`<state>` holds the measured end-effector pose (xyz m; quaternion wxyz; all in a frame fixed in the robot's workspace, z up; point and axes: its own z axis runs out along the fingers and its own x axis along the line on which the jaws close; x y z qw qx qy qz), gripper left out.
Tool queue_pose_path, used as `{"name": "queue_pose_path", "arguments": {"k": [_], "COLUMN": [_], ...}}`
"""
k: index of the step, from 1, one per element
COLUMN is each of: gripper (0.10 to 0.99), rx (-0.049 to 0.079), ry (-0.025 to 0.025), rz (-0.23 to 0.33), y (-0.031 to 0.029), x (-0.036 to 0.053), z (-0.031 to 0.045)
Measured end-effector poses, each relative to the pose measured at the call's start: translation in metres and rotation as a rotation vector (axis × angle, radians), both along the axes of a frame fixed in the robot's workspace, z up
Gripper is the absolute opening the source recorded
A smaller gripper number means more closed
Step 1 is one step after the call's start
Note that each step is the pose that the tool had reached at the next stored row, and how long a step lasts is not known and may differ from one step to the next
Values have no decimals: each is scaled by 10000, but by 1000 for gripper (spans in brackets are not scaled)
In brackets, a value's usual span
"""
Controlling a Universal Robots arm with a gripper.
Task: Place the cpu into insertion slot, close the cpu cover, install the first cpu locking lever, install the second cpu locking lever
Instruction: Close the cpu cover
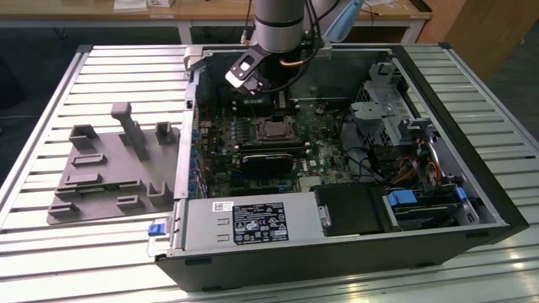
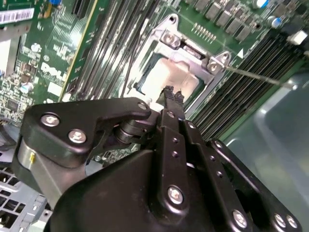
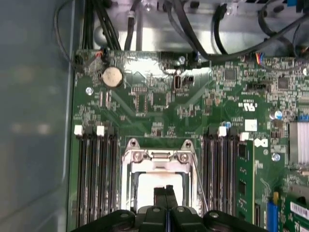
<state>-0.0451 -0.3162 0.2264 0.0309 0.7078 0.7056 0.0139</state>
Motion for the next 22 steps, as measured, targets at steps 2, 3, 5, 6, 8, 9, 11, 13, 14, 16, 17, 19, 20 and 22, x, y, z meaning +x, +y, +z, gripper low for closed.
{"name": "queue_pose_path", "arguments": {"k": [2,3,5,6,8,9,11,13,14,16,17,19,20,22], "gripper": [102,102,102,102,102,102,102,102,102,102,102,102,102,102], "rx": [0,-1,-3,-3,-5,-4,-3,-2,-3,-3,-2,-3,-3,-3], "ry": [-3,-3,-2,-2,-2,-2,-3,-3,-3,-3,-3,-3,-3,-3], "rz": [-1,0,1,9,198,362,737,1305,1484,1844,2023,2400,2580,2940], "y": [0,0,0,0,0,0,0,0,0,0,0,0,0,0], "x": [-15,-15,-15,-15,-15,-16,-15,-15,-15,-15,-15,-15,-15,-15], "z": [-1,-1,-1,-1,-1,-1,-2,-3,-3,-4,-5,-5,-5,-6]}}
